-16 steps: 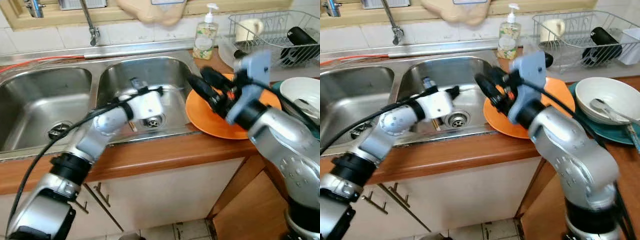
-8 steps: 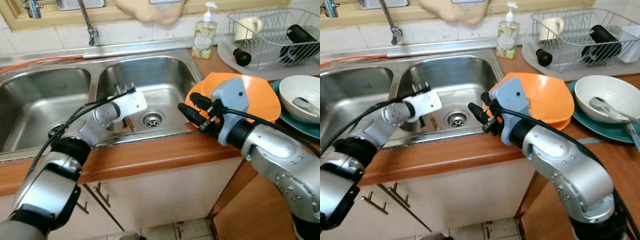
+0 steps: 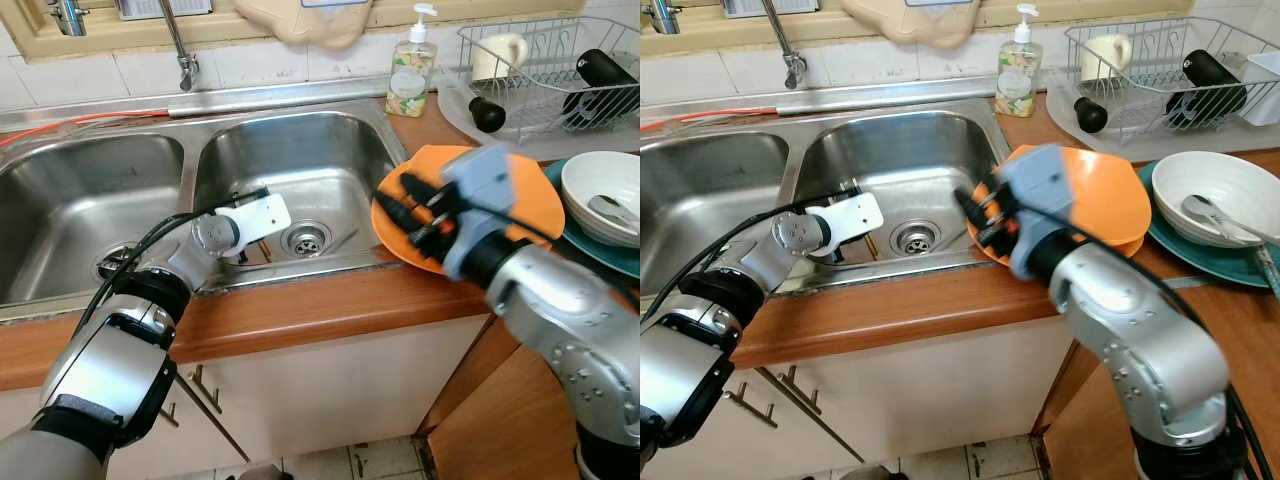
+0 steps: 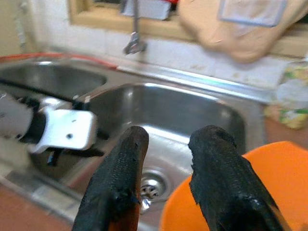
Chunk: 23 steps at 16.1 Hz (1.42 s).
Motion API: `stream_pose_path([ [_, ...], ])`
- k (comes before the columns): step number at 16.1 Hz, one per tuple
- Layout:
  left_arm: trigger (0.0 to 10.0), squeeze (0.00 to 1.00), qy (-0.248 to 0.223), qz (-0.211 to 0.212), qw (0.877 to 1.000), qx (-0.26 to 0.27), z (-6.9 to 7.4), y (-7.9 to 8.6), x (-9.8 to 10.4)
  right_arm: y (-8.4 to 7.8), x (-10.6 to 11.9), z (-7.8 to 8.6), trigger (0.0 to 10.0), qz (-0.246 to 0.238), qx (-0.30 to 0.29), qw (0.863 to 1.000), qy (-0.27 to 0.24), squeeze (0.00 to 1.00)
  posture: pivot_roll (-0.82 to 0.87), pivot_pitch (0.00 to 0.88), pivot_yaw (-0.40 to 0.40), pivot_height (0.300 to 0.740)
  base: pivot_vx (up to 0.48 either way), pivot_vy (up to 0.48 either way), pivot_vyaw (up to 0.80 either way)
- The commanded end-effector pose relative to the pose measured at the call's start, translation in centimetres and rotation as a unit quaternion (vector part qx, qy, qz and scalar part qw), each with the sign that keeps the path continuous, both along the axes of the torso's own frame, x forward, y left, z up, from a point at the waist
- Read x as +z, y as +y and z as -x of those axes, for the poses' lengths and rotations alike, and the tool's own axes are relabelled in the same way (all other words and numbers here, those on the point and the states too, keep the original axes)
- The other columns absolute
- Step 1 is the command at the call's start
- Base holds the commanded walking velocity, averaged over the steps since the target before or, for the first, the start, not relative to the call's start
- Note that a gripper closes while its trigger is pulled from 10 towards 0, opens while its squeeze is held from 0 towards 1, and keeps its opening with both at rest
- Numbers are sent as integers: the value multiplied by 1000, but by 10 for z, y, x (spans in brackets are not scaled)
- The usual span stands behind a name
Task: Kitchen organization
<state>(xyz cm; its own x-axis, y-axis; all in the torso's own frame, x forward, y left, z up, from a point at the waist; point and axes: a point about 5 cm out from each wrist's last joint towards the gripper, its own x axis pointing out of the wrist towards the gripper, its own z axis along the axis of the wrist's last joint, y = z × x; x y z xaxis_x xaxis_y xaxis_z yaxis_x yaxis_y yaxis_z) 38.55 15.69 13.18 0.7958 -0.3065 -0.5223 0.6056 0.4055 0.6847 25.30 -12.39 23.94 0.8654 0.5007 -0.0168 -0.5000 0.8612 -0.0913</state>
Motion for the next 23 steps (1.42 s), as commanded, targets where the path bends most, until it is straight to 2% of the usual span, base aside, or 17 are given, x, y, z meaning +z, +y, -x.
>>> stream_pose_path([
  [1, 10000, 1000, -12, 36, 999, 11, -3, 1, 9, -7, 9, 2, 10000, -21, -26, 999, -23, 886, -173, 0, 99, 740, 0, 0, 0],
  [2, 10000, 1000, -21, 98, 995, 25, -4, 0, 13, -15, 13, 1, 10000, -42, -51, 997, -34, 1000, -173, 0, 95, 740, 0, 0, 0],
  [3, 10000, 1000, -21, 136, 990, 31, -4, -2, 14, -19, 14, 1, 10000, -44, -60, 997, -37, 1000, -167, 0, 89, 740, 0, 0, 0],
  [5, 10000, 1000, -42, 235, 971, 24, -2, -5, 23, -31, 11, 1, 10000, -37, -83, 995, -37, 1000, -155, 0, 76, 740, 0, 0, 0],
  [6, 10000, 1000, -60, 302, 951, 8, 2, -6, 31, -38, 10, 2, 10000, -32, -96, 994, -35, 1000, -150, 0, 72, 740, 0, 0, 0],
  [7, 10000, 12, -84, 384, 919, -23, 11, -7, 45, -45, 9, 3, 10000, -32, -111, 993, -35, 1000, -143, 0, 62, 740, 0, 0, 0],
  [8, 10000, 0, -89, 415, 905, -36, 16, -7, 51, -48, 9, 3, 10000, -33, -116, 992, -34, 1000, -143, 0, 62, 740, 0, 0, 0],
  [10, 10000, 0, -92, 451, 886, -57, 25, -7, 57, -49, 8, 5, 10000, -35, -116, 992, -31, 1000, -143, 0, 66, 740, 0, 0, 0],
  [11, 10000, 0, -83, 459, 881, -75, 34, -7, 58, -49, 5, 8, 10000, -35, -117, 992, -27, 1000, -141, 0, 70, 740, 0, 0, 0],
  [13, 10000, 0, -52, 472, 871, -128, 66, -9, 59, -49, -2, 18, 10000, -30, -120, 992, -14, 1000, -142, 0, 73, 740, 0, 0, 0],
  [15, 10000, 0, -34, 480, 864, -148, 84, -11, 60, -49, -6, 23, 10000, -28, -128, 991, -5, 1000, -142, 0, 75, 740, 0, 0, 0],
  [16, 10000, 0, -8, 484, 860, -162, 98, -16, 58, -49, -10, 26, 10000, -20, -134, 991, 0, 0, -149, 0, 84, 740, 0, 0, 0],
  [17, 10000, 0, 15, 487, 856, -173, 109, -21, 55, -49, -13, 28, 10000, -17, -140, 990, 6, 0, -149, 0, 83, 740, 0, 0, 0],
  [20, 10000, 0, 35, 486, 857, -170, 126, -28, 48, -50, -28, 32, 10000, -5, -156, 987, 39, 0, -140, 0, 74, 740, 0, 0, 0],
  [21, 10000, 0, 37, 486, 857, -168, 127, -29, 48, -51, -30, 32, 9176, -6, -166, 985, 43, 0, -140, 0, 73, 740, 0, 0, 0],
  [22, 10000, 0, 43, 490, 855, -163, 132, -30, 48, -55, -33, 33, 5686, -10, -181, 982, 47, 0, -142, 0, 74, 740, 0, 0, 0],
  [23, 10000, 0, 48, 492, 855, -159, 135, -30, 49, -56, -34, 34, 3765, -13, -187, 981, 50, 0, -142, 0, 74, 740, 0, 0, 0],
])
